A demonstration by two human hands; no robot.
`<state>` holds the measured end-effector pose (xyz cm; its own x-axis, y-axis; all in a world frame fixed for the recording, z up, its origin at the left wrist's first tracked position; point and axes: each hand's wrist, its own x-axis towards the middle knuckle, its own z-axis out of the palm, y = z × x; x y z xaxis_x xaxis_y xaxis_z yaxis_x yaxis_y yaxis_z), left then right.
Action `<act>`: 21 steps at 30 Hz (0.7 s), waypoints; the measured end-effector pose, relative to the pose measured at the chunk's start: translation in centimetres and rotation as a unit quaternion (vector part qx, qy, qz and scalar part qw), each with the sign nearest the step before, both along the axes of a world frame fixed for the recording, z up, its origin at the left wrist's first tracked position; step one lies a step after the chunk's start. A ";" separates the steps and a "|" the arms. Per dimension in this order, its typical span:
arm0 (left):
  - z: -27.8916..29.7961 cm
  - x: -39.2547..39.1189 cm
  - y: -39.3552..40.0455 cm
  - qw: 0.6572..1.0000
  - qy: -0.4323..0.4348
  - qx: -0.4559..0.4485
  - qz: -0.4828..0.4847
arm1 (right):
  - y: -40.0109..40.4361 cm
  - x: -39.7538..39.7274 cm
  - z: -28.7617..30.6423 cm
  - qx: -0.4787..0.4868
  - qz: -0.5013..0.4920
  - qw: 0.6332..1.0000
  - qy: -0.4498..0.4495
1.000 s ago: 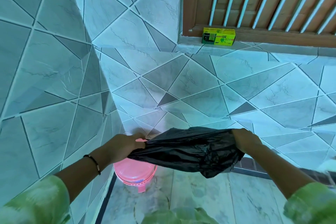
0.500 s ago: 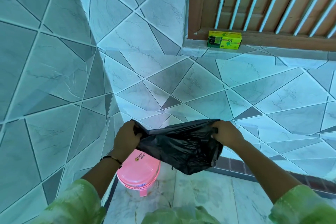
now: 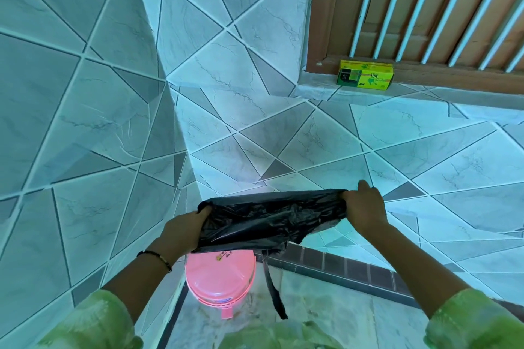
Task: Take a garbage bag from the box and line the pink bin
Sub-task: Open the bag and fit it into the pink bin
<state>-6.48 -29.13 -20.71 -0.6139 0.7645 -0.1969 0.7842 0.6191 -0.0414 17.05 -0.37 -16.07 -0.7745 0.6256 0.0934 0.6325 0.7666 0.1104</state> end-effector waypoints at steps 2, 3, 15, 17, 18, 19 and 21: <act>0.1 -0.1 0.0 1.000 0.002 0.004 0.001 | 0.6 -0.4 -0.2 -0.025 0.008 0.995 0.094; 0.0 -0.2 0.1 1.000 -0.002 0.007 0.003 | 0.9 -0.8 -0.4 -0.080 0.001 0.987 0.142; 3.4 0.3 3.0 0.998 0.023 -0.040 0.047 | -0.5 -3.7 1.5 -0.405 0.024 0.913 -0.053; 6.3 0.1 4.1 0.996 0.040 -0.016 0.079 | -0.4 -4.9 3.7 -0.286 0.016 0.958 -0.019; 8.2 -0.1 4.9 0.994 0.031 0.026 0.100 | -0.2 -5.4 5.4 -0.270 0.012 0.962 0.029; 10.3 -0.2 5.6 0.989 0.017 0.086 0.120 | -0.1 -5.7 7.2 -0.265 0.010 0.960 0.091; 14.6 0.5 7.0 0.958 0.019 0.253 0.135 | -0.6 -5.3 11.2 -0.247 0.045 0.933 0.257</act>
<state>-6.02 -22.11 -6.07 -0.8016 0.5693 0.1826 0.5971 0.7473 0.2916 11.74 -1.00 -4.88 -0.7590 0.6246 0.1838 0.4347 0.6963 -0.5712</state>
